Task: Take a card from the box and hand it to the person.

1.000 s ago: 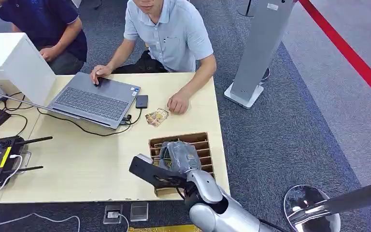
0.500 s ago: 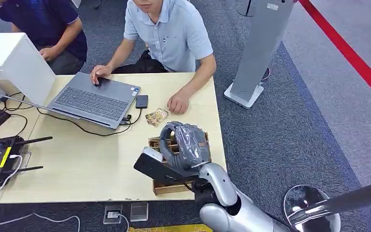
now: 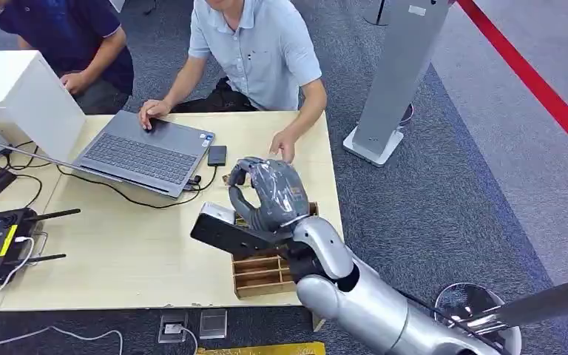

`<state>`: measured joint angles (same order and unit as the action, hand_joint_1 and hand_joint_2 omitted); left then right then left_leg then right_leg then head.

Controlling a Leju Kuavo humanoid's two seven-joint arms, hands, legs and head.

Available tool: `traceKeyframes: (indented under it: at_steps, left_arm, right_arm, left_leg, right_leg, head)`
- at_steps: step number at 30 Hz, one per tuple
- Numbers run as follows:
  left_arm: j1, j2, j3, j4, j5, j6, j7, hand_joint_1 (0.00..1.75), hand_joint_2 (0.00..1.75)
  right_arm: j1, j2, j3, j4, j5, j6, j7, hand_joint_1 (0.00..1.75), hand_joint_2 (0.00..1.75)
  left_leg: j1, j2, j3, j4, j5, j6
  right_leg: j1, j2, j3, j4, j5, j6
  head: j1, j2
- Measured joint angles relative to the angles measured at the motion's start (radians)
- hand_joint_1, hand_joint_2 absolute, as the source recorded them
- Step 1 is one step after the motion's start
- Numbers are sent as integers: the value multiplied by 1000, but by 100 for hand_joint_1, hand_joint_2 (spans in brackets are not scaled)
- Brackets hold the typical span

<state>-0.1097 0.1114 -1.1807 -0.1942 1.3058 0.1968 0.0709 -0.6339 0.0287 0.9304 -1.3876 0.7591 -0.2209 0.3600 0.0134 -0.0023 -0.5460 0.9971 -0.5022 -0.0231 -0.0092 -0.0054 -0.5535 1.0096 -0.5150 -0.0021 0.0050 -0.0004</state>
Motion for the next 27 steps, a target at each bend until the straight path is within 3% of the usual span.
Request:
traceKeyframes:
  at_steps: [5, 13, 24, 25, 27]
  left_arm:
    - [-3, 0, -3, 0, -8, -8, -11, 0, 0]
    - [-3, 2, -3, 0, 2, -8, -6, 0, 0]
    - [-1, 9, -16, 0, 7, -19, -7, 0, 0]
    - [-1, 9, -19, 0, 7, -21, -9, 0, 0]
    - [-1, 10, -23, 0, 7, -26, -11, 0, 0]
  right_arm:
    - [-136, 87, 16, 264, -30, -36, -86, 150, 175]
    - [-264, 186, 40, 586, -29, -51, -130, 150, 175]
    - [-340, 209, 61, 795, -36, -83, -121, 150, 175]
    - [-343, 209, 64, 806, -35, -83, -120, 0, 175]
    - [-347, 209, 67, 825, -27, -83, -117, 0, 175]
  left_leg:
    - [0, 0, 0, 0, 0, 0]
    - [0, -1, -1, 0, 0, 0]
    - [0, 0, 0, 0, 0, 0]
    - [0, 0, 0, 0, 0, 0]
    - [0, 0, 0, 0, 0, 0]
  right_leg:
    - [0, -1, 0, 0, 0, 0]
    - [0, -1, -1, 0, 0, 0]
    - [0, -1, -1, 0, 0, 0]
    - [0, -1, -1, 0, 0, 0]
    - [0, -1, -1, 0, 0, 0]
  head:
    - [-2, 0]
    - [0, 0]
    - [0, 0]
    - [-1, 0]
    - [-1, 0]
